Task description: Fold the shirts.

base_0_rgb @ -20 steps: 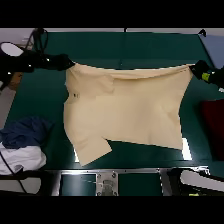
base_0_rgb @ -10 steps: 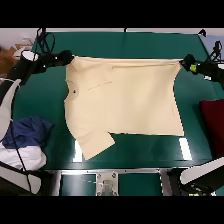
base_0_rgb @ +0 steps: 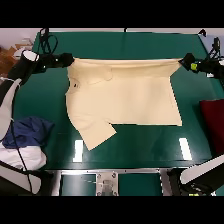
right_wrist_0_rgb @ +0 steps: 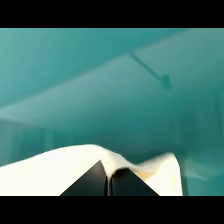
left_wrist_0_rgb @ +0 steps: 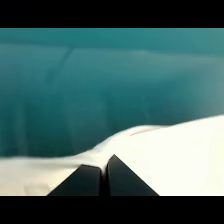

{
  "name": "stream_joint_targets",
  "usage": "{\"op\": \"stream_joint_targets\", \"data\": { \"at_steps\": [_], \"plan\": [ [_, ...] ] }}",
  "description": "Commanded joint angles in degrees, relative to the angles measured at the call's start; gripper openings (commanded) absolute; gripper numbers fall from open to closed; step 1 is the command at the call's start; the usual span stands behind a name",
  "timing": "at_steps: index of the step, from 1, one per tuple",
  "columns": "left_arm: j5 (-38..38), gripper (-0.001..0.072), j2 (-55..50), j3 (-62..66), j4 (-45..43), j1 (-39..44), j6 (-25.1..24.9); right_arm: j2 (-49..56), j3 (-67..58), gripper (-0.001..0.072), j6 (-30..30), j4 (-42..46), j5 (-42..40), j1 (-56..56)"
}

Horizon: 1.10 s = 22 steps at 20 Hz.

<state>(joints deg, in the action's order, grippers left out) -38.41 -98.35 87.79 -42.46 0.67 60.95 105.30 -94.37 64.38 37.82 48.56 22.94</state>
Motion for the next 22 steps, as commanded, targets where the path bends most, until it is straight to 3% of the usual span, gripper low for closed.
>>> {"op": "stream_joint_targets", "data": {
  "at_steps": [1, 7, 11, 14, 21, 22],
  "plan": [
    [-8.11, 0.0026, 0.00, -1.79, -9.66, 0.04, 3.65, 0.04, 2.34, 0.0013, 4.31, 10.43, 9.11, 0.96],
    [-16.83, 0.0025, 0.00, -2.86, -14.51, 0.04, 5.20, -0.17, 4.02, 0.0014, 4.61, 13.92, 22.56, 2.62],
    [-17.90, 0.0025, 0.00, -2.99, -14.08, 0.22, 5.25, -0.13, 4.31, 0.0014, 6.27, 13.97, 26.21, 2.60],
    [-22.95, 0.0026, 0.00, -2.97, -14.16, 0.22, 5.25, -0.17, 4.31, 0.0015, 8.92, 18.23, 29.38, 3.04],
    [-29.11, 0.0027, 0.00, -2.97, -14.62, 0.22, 7.41, -0.15, 4.31, 0.0017, 10.49, 22.08, 29.94, 3.08],
    [-30.58, 0.0027, 0.00, -2.97, -14.62, 0.22, 8.55, -0.17, 4.31, 0.0066, 10.71, 22.29, 30.23, 3.08]
  ]
}}
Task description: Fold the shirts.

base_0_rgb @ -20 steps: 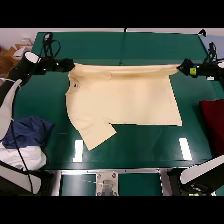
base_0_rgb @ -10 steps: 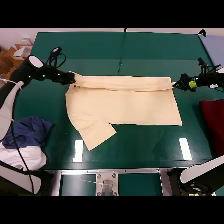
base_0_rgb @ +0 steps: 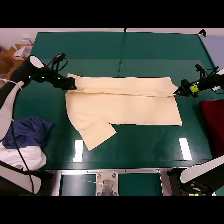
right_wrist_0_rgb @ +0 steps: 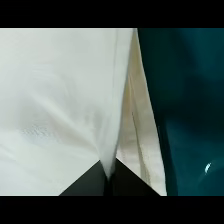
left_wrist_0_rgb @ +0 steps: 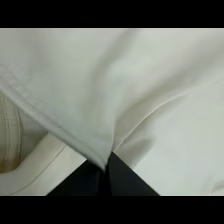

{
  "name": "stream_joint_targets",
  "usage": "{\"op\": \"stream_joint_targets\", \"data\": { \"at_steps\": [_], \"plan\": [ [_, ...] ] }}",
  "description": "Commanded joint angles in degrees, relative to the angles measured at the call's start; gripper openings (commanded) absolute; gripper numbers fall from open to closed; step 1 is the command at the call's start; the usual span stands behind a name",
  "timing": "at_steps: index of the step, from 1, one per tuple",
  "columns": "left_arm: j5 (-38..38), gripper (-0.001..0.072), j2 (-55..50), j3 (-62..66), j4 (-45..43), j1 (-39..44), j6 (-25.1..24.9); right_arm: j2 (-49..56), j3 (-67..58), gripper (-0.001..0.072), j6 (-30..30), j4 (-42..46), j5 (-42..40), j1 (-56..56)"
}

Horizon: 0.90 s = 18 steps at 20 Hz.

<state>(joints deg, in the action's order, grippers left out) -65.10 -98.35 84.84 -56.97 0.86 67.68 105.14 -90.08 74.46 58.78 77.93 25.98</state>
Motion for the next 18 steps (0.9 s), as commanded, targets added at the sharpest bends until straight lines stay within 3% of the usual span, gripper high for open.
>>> {"op": "stream_joint_targets", "data": {
  "at_steps": [1, 2, 3, 4, 5, 6, 8, 9, 12, 13, 14, 18],
  "plan": [
    [-6.38, 0.0176, 0.00, 0.02, -0.11, -0.13, 3.17, -0.02, -0.09, 0.0327, 0.81, 1.42, 1.99, 0.07],
    [-9.46, 0.0506, 0.07, 0.17, -0.35, -0.37, 4.83, -0.07, -0.44, 0.0465, 2.40, 2.43, 3.65, 0.09],
    [-12.94, 0.0579, 0.07, 0.55, -0.37, -0.90, 7.43, -0.33, -0.76, 0.0470, 4.44, 4.22, 5.31, 0.28],
    [-16.33, 0.0578, 0.09, 1.09, -0.39, -1.68, 9.05, -0.87, -0.79, 0.0458, 6.43, 6.21, 6.67, 0.63],
    [-19.54, 0.0550, 0.15, 1.38, -0.39, -2.47, 10.84, -1.60, -0.72, 0.0304, 8.07, 8.17, 8.33, 1.03],
    [-22.77, 0.0415, 0.17, 1.40, -0.39, -3.19, 12.13, -2.34, -0.66, 0.0220, 8.41, 9.42, 9.94, 1.27],
    [-30.21, 0.0133, 0.17, 1.38, -2.05, -3.58, 13.60, -4.90, 1.14, 0.0192, 10.23, 11.02, 12.33, 1.99],
    [-32.98, 0.0029, 0.46, 1.20, -3.58, -3.39, 14.69, -7.19, 3.69, 0.0115, 10.64, 12.13, 12.35, 2.38],
    [-29.88, 0.0026, 8.66, -8.28, -5.81, -3.30, 15.87, -15.39, 14.62, 0.0106, 11.76, 18.64, 12.26, 4.35],
    [-27.28, 0.0026, 12.76, -13.25, -7.28, -3.30, 15.89, -18.91, 19.58, 0.0014, 12.44, 20.00, 11.61, 5.88],
    [-24.22, 0.0026, 17.66, -19.34, -9.14, -3.30, 15.89, -22.51, 24.48, 0.0014, 13.57, 20.06, 10.27, 7.78],
    [-8.13, 0.0035, 36.33, -44.24, -7.89, -3.34, 18.97, -39.82, 45.88, 0.0016, 15.54, 11.58, -0.15, 16.44]
  ]
}}
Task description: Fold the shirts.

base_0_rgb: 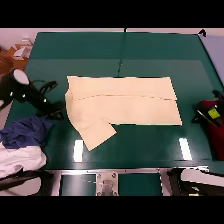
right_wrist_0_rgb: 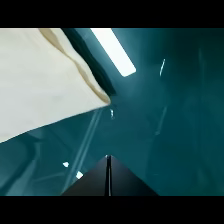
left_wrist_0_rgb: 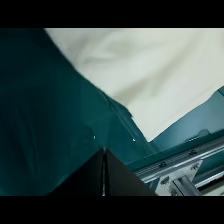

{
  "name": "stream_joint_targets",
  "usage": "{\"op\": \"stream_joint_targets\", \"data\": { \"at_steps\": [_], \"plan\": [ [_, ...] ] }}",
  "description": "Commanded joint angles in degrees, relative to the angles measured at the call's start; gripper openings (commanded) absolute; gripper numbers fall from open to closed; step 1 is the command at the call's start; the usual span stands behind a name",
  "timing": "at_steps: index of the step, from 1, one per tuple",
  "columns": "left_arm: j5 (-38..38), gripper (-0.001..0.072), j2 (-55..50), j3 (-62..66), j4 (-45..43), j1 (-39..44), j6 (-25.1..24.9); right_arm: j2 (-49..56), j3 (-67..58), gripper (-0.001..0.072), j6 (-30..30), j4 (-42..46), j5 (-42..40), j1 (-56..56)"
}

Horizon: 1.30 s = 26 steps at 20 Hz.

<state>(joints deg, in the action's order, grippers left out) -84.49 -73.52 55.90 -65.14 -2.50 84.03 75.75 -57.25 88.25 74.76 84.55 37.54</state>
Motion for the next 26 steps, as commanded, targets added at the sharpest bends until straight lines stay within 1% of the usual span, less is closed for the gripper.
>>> {"op": "stream_joint_targets", "data": {
  "at_steps": [1, 2, 3, 4, 5, 6, 8, 9, 10, 12, 13, 16, 18, 20, 21, 22, 23, 24, 25, 26],
  "plan": [
    [15.52, 0.0302, 14.27, -20.02, 3.39, 0.02, 2.58, -13.99, 18.03, 0.0020, 1.75, -7.41, -10.10, 6.34],
    [19.98, 0.0637, 16.09, -24.50, 7.76, 0.02, 2.58, -16.57, 22.12, 0.0125, 1.73, -9.77, -13.03, 7.04],
    [23.45, 0.0650, 16.57, -27.80, 11.67, 0.02, 2.38, -17.90, 25.03, 0.0312, 1.68, -11.50, -15.30, 7.02],
    [26.25, 0.0650, 16.52, -30.64, 15.85, 0.02, 0.72, -18.18, 27.23, 0.0412, 1.14, -13.29, -16.90, 6.95],
    [28.44, 0.0650, 16.48, -32.68, 19.45, 0.22, -1.70, -17.97, 29.18, 0.0410, -0.39, -15.58, -18.29, 6.95],
    [31.17, 0.0651, 16.48, -34.05, 21.81, 1.51, -2.69, -17.92, 30.97, 0.0410, -1.86, -17.97, -20.22, 6.95],
    [38.38, 0.0645, 16.48, -35.08, 23.89, 6.69, -2.47, -17.90, 33.77, 0.0410, -4.33, -23.61, -24.63, 6.95],
    [42.25, 0.0564, 16.48, -35.12, 24.79, 9.33, -1.90, -17.90, 34.77, 0.0410, -5.46, -25.92, -26.69, 6.93],
    [45.77, 0.0540, 16.46, -35.12, 25.88, 11.58, -1.77, -17.86, 35.63, 0.0410, -6.47, -28.28, -28.55, 6.93],
    [49.70, 0.0539, 15.50, -35.10, 28.30, 14.01, -1.75, -16.90, 36.13, 0.0411, -7.89, -31.78, -31.65, 6.84],
    [50.25, 0.0539, 14.38, -35.06, 29.09, 14.49, -1.77, -15.54, 36.11, 0.0411, -7.98, -33.46, -33.27, 6.23],
    [48.65, 0.0540, 10.49, -35.08, 35.54, 14.49, -2.67, -10.12, 36.11, 0.0411, -7.98, -36.79, -37.07, 2.01],
    [48.02, 0.0539, 9.22, -35.08, 41.13, 14.49, -7.26, -6.91, 35.95, 0.0411, -7.98, -38.27, -40.06, -1.22],
    [48.70, 0.0536, 9.09, -35.08, 44.74, 14.47, -9.81, -5.29, 34.51, 0.0408, -7.98, -38.77, -40.72, -2.82],
    [49.20, 0.0348, 9.09, -35.06, 45.31, 14.47, -9.92, -5.11, 33.64, 0.0408, -7.98, -38.77, -40.72, -3.06],
    [49.51, 0.0137, 9.09, -35.06, 46.14, 14.47, -11.15, -5.14, 32.79, 0.0399, -7.96, -38.77, -40.63, -3.06],
    [49.48, 0.0032, 9.09, -35.06, 46.73, 14.47, -12.20, -5.14, 32.06, 0.0326, -7.98, -38.73, -40.52, -3.06],
    [49.13, 0.0026, 9.11, -34.86, 47.23, 14.47, -13.99, -5.16, 31.30, 0.0149, -9.03, -38.73, -39.69, -3.04],
    [48.02, 0.0025, 9.20, -34.21, 47.15, 14.47, -15.52, -5.16, 30.38, 0.0033, -10.67, -38.53, -38.05, -2.99],
    [46.49, 0.0025, 9.86, -33.33, 46.90, 14.47, -16.72, -5.22, 29.31, 0.0018, -11.45, -37.66, -35.78, -2.99]
  ]
}}
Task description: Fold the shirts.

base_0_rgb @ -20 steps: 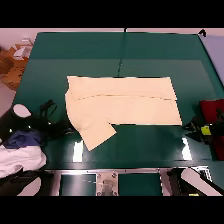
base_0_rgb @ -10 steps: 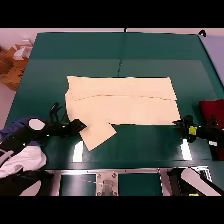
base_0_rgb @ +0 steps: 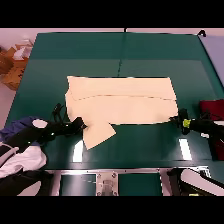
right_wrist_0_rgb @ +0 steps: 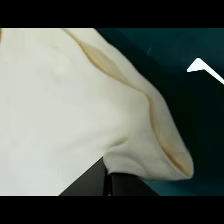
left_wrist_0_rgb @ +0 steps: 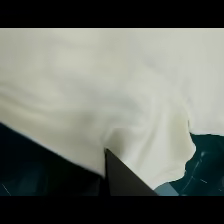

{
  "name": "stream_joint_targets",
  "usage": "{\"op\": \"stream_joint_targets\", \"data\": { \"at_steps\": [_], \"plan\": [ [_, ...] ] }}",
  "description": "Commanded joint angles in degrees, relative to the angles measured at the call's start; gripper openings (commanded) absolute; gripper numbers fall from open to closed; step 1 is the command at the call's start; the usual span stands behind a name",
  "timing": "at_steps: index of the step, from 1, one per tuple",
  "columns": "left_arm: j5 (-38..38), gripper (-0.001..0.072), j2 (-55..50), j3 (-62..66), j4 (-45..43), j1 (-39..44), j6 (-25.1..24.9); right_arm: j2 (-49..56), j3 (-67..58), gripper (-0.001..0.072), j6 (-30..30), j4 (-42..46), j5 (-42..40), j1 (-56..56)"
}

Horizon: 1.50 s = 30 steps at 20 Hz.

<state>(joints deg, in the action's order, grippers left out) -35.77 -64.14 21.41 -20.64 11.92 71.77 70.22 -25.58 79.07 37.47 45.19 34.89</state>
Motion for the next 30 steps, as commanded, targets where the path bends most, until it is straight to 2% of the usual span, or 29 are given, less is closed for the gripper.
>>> {"op": "stream_joint_targets", "data": {
  "at_steps": [1, 3, 6, 9, 13, 15, 17, 21, 30],
  "plan": [
    [-4.02, 0.0025, 1.62, 2.27, 1.27, 0.04, -4.66, 0.04, -3.37, 0.0018, -2.21, 1.22, 5.64, -0.35],
    [-7.52, 0.0024, 4.37, 4.63, -4.17, 0.04, -2.08, -1.07, -5.03, 0.0017, -1.22, 5.99, 8.90, -0.28],
    [-13.49, 0.0025, 9.86, 8.35, -16.09, 0.04, 6.29, -4.09, -6.54, 0.0017, 2.67, 14.01, 12.37, -0.28],
    [-18.99, 0.0024, 14.88, 13.51, -24.70, 0.04, 12.50, -7.72, -8.52, 0.0017, 3.50, 16.15, 16.31, -0.28],
    [-22.56, 0.0024, 15.19, 23.45, -26.91, 0.04, 13.75, -10.78, -13.64, 0.0017, 5.46, 15.45, 20.94, -0.42],
    [-20.55, 0.0024, 15.06, 27.71, -30.67, 0.04, 14.03, -10.71, -16.63, 0.0017, 5.42, 13.05, 20.90, -0.61],
    [-17.20, 0.0024, 14.29, 30.71, -36.37, 0.02, 16.37, -9.57, -20.35, 0.0017, 5.38, 11.08, 19.32, -1.99],
    [-16.52, 0.0024, 2.16, 39.01, -37.73, 0.04, 14.73, -0.92, -31.36, 0.0017, 5.42, 9.51, 17.84, -7.63],
    [-13.35, 0.0026, -30.25, 67.04, -39.43, -1.68, 13.09, 29.81, -55.74, 0.0018, 6.23, 5.64, 13.16, -14.53]
  ]
}}
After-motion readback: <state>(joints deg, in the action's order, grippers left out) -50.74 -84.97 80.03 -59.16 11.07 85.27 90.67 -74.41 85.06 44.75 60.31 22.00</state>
